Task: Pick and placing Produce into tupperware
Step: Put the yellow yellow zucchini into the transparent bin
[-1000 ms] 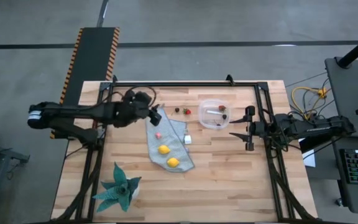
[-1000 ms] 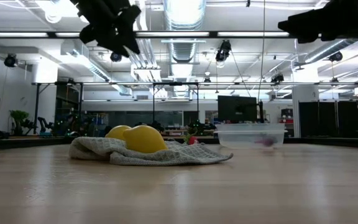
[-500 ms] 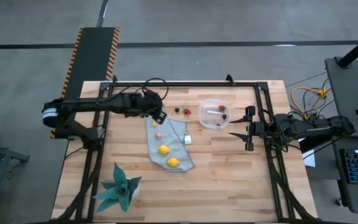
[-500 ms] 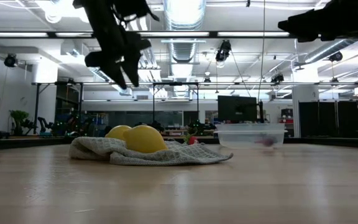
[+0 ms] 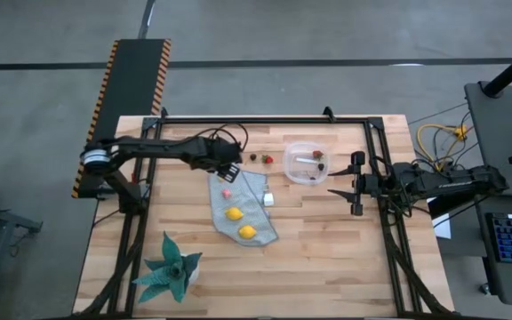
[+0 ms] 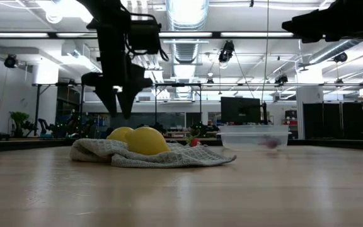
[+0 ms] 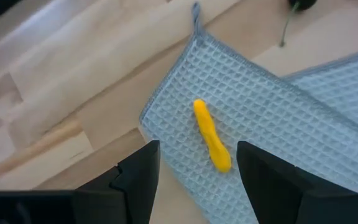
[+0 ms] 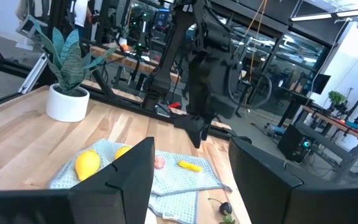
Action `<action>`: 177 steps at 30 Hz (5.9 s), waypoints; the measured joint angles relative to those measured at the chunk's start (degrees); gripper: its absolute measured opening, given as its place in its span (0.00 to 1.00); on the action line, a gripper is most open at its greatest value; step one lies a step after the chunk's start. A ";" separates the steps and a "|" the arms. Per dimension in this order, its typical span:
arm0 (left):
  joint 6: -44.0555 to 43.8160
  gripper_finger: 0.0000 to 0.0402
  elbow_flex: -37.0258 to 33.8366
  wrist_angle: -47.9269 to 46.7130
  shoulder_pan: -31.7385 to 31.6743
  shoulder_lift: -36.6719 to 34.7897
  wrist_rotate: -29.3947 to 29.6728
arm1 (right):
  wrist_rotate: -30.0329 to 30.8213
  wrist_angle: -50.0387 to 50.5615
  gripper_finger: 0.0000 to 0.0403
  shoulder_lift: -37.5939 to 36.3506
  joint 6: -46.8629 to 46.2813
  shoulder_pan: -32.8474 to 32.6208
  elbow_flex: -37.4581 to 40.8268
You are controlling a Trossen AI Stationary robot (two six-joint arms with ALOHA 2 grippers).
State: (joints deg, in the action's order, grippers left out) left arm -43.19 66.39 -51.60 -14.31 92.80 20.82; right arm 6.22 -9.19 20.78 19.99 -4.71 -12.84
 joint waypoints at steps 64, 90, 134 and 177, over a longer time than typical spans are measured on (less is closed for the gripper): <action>3.82 0.14 -0.11 4.97 -0.63 11.49 -5.60 | 1.42 1.31 0.49 0.00 0.09 0.02 0.00; 6.49 0.15 -0.20 6.39 -0.63 11.42 -6.41 | 1.42 1.33 0.49 0.00 0.06 0.02 0.00; 15.64 0.00 3.29 6.91 -0.57 5.60 -6.21 | 1.42 1.29 0.49 -0.02 0.17 0.00 0.00; 39.69 0.00 13.20 52.53 -0.70 15.16 -21.40 | 1.88 1.23 0.49 -0.02 0.62 0.11 0.00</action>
State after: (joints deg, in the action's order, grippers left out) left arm -3.51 79.59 0.93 -15.00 107.96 -0.58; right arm 8.10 -7.96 20.75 20.61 -4.60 -12.84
